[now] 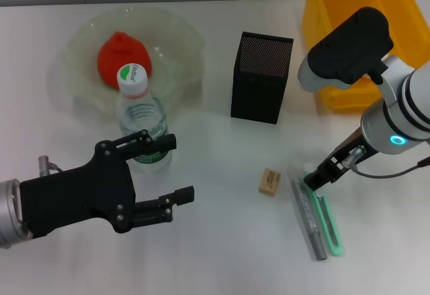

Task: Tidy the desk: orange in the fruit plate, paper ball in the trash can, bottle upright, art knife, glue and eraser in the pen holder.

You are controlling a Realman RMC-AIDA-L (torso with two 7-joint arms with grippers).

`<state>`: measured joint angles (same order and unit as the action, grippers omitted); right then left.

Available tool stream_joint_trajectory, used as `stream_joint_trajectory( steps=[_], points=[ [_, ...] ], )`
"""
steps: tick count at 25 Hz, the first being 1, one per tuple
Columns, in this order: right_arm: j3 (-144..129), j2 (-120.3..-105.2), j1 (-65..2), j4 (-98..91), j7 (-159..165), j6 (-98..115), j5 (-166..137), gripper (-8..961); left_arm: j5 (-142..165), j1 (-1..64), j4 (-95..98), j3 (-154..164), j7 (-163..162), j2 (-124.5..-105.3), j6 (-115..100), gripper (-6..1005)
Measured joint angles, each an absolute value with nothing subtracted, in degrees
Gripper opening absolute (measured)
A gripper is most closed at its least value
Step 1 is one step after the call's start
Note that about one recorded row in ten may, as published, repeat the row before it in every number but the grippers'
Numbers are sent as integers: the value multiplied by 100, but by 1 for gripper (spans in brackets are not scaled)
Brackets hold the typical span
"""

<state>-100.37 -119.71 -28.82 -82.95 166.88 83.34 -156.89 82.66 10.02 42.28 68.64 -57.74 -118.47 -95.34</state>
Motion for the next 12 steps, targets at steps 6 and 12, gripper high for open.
stream_joint_trajectory(
  steps=[6,12],
  points=[
    [-10019,-11971,-2883,-8185,16708,8250,-15670,831,8271,1013,4179,6864,-5774,-11848,-9536,783],
    [-9984,-11971,-2883,-8156,16773,8226,-15659,830,8309,1020,4175,6864,-5774,-11847,-9536,783]
  ],
)
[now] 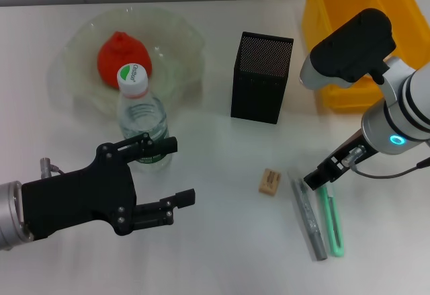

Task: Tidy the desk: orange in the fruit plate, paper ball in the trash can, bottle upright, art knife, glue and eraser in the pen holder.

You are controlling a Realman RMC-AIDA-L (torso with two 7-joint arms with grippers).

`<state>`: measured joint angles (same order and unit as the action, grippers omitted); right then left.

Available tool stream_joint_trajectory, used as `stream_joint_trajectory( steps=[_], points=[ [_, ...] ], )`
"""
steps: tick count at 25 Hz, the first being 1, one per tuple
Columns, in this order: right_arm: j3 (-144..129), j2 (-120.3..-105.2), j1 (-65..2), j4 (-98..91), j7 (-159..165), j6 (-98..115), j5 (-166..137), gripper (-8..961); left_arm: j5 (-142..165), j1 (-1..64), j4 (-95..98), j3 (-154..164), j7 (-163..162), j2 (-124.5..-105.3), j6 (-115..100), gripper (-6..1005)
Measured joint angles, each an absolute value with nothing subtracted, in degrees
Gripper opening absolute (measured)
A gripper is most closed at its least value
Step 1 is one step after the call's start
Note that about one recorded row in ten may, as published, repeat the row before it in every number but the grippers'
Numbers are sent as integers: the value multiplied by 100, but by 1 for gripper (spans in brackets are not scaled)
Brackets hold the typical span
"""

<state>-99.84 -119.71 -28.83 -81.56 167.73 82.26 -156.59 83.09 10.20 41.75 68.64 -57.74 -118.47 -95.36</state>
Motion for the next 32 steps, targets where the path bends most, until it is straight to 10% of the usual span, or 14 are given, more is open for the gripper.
stream_joint_trajectory(
  steps=[32],
  points=[
    [-9957,-11961,-2955,-7966,16839,8595,-15494,295,8314,1075,4175,6864,-5774,-11848,-9549,784]
  ],
)
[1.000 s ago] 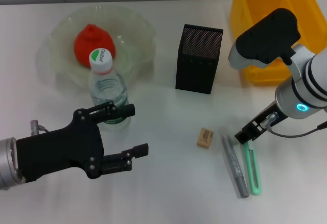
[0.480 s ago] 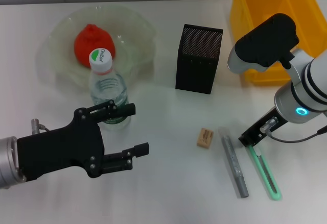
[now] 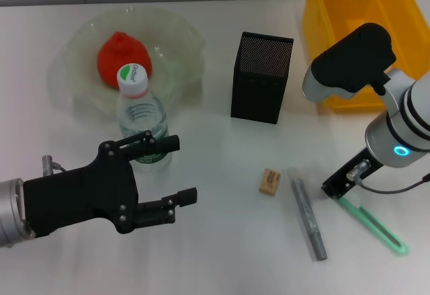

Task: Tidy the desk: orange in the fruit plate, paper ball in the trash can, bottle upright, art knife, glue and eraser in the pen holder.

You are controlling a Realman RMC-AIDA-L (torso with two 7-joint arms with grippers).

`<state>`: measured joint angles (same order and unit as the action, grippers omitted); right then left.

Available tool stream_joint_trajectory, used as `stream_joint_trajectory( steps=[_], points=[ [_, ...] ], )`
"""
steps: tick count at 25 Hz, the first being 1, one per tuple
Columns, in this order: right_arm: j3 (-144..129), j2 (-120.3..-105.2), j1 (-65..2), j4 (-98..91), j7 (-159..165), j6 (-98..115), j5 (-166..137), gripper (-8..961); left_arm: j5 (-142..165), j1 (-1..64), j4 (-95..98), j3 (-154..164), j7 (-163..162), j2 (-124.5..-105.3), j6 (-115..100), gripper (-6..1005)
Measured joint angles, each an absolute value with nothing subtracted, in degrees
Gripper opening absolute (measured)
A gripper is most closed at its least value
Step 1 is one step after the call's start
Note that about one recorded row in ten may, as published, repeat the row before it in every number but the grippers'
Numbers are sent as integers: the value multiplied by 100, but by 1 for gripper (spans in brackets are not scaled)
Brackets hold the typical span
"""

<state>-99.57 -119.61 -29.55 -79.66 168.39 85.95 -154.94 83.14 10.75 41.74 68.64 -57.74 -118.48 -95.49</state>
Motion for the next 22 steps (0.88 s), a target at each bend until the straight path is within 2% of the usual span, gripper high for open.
stream_joint_trajectory(
  steps=[4,6,13,18,22],
  points=[
    [-9932,-11962,-2939,-7963,16806,8568,-15495,244,8315,1096,4175,6864,-5774,-11848,-9555,783],
    [-9895,-11962,-2925,-7964,16787,8537,-15495,168,8315,1101,4175,6869,-5774,-11848,-9565,783],
    [-9155,-11943,-2744,-8331,16264,8556,-14856,185,8315,1101,4175,6876,-5780,-11847,-9574,783],
    [-7891,-11943,-2267,-9418,15540,8445,-13837,197,8315,1099,4175,6908,-5815,-11839,-9582,783],
    [-7282,-11952,-1819,-9815,14688,7550,-12559,207,8320,1097,4175,6919,-5826,-11839,-9590,783]
  ],
)
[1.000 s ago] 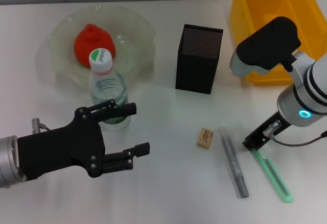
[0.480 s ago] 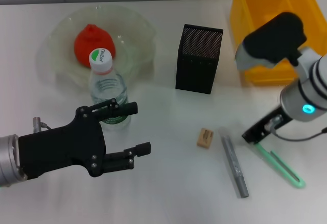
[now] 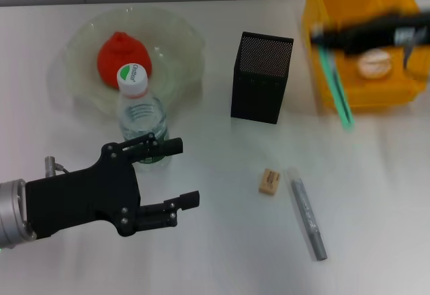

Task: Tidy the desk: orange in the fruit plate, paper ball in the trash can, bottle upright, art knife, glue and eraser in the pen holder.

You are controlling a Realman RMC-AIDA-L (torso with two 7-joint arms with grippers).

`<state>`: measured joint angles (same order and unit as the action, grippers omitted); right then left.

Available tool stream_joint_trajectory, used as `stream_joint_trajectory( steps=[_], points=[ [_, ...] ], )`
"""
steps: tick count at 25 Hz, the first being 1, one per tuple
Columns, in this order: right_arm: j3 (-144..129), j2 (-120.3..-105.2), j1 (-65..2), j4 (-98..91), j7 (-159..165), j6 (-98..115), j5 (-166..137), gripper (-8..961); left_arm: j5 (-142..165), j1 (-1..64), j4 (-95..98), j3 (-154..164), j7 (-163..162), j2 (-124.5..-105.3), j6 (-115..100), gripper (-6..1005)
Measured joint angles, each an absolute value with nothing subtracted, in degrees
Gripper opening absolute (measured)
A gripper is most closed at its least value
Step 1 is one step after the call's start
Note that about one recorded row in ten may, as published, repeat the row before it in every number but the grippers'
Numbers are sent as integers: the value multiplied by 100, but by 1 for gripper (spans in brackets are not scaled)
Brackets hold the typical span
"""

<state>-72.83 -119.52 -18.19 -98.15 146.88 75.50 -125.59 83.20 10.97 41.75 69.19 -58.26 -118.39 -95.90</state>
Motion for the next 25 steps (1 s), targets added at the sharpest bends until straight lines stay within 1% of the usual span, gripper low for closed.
stream_joint_trajectory(
  steps=[3,4,5,7,8,9,10,15,21,25],
  points=[
    [-7206,-11963,-1472,-9586,13365,6513,-11099,214,8337,1081,4175,6976,-5822,-11832,-9601,783],
    [-7270,-11972,-1329,-9094,12018,5977,-9816,217,8474,1080,4180,7046,-5799,-11825,-9635,783],
    [-7270,-11972,-1329,-9094,12018,5977,-9816,219,8474,1080,4180,7046,-5799,-11825,-9635,783],
    [-7336,-11967,-1357,-8335,10632,5816,-8487,224,8729,1106,4185,7072,-5790,-11827,-9676,783],
    [-7378,-11962,-1430,-7874,9919,5850,-7806,227,8884,1129,4186,7074,-5791,-11836,-9692,783],
    [-7404,-11944,-1629,-7024,8894,5987,-6854,229,8982,1146,4186,7073,-5795,-11839,-9697,783],
    [-7404,-11944,-1629,-7024,8894,5987,-6854,231,9044,1158,4183,7074,-5799,-11843,-9701,783],
    [-7401,-11959,-2148,-5454,7401,6246,-6172,244,9166,1177,4179,7075,-5790,-11846,-9724,783],
    [-7391,-11965,-2502,-4494,6801,6332,-6229,258,9221,1178,4196,7070,-5730,-11848,-9725,783],
    [-7373,-11962,-2620,-4161,6599,6364,-6259,268,9222,1178,4199,7074,-5728,-11848,-9712,784]
  ],
)
